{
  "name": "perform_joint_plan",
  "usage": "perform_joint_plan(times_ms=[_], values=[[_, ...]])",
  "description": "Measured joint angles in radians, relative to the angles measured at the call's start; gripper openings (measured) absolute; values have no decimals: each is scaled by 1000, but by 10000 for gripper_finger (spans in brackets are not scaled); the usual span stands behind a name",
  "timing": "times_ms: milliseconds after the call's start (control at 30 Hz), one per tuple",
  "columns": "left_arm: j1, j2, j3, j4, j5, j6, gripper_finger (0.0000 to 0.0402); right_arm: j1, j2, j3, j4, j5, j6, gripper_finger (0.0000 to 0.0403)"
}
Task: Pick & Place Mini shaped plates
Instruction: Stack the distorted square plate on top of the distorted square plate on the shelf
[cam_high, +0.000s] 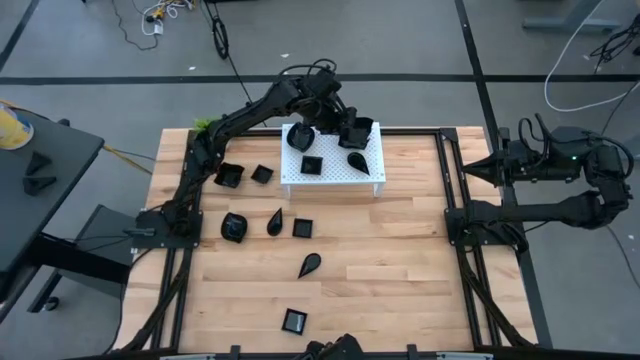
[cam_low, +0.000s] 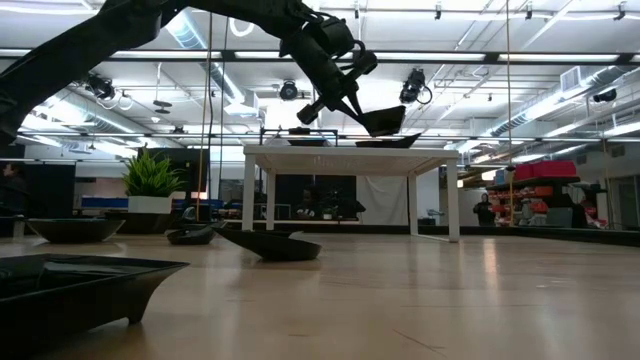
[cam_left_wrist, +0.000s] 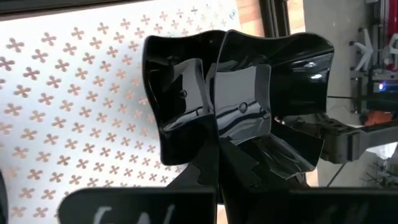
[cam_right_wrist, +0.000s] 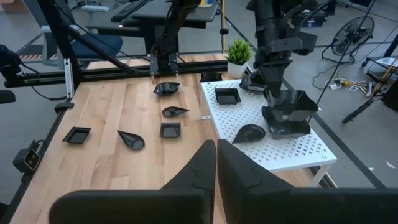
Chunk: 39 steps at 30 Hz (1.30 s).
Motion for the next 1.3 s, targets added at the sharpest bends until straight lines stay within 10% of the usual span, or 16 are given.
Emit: perform_joint_plan(times_ms=[1300], values=[[-6, 26, 0, -16, -51, -13, 5, 0, 0, 0, 0, 0, 0, 20]])
